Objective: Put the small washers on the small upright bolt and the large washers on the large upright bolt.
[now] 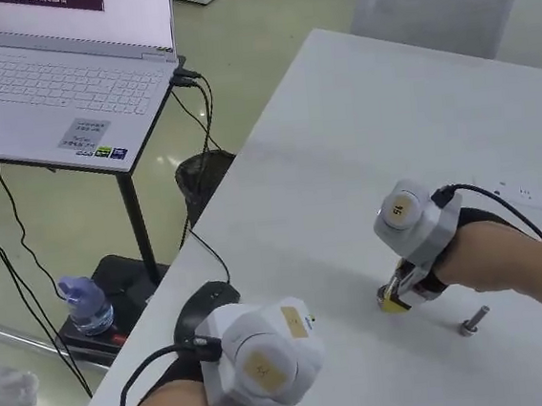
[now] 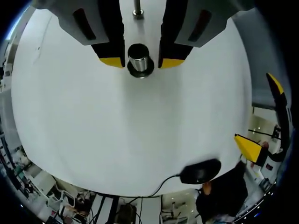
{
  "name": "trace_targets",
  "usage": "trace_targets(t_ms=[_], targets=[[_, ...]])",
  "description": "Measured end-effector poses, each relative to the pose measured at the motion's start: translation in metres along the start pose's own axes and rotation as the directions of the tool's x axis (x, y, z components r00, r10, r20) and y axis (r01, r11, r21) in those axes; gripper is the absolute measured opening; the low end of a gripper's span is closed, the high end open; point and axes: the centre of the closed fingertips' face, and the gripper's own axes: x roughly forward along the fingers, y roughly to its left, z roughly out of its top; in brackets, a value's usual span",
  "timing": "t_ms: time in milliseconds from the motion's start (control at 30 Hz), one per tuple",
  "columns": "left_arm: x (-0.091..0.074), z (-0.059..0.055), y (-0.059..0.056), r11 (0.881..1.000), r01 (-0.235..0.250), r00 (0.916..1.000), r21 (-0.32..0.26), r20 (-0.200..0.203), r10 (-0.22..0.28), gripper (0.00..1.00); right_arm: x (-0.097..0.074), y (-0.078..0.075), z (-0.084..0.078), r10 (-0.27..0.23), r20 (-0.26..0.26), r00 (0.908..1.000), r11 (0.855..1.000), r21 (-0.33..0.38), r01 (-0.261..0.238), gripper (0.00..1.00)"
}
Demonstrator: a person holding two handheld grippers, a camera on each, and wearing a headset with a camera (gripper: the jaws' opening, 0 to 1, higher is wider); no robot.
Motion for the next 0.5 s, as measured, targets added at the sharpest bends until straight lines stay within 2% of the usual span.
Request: trace_targets(t_ms=[267,400,500], targets=[[0.001,0.001,-0.002,1.0,0.003,1.0,0.003,-0.005,-0.003,0.87,-0.02,-0.003,0.001,-0.019,0.065,0.9977,1.0,0.003,0.019,0.33],[0.0,0.002,-0.002,1.0,0.005,1.0,-0.001,-0.004,-0.005,0.87,-0.037,-0.004,-0.004,-0.037,0.104,0.9939,0.999,-0.003,0.037,0.35],[-0.001,0.002,-0.001,1.0,0.004,1.0,0.002,-0.004,-0.004,0.87,-0.05,-0.004,-0.008,-0.055,0.147,0.9875,0.998,0.001,0.056,0.36]])
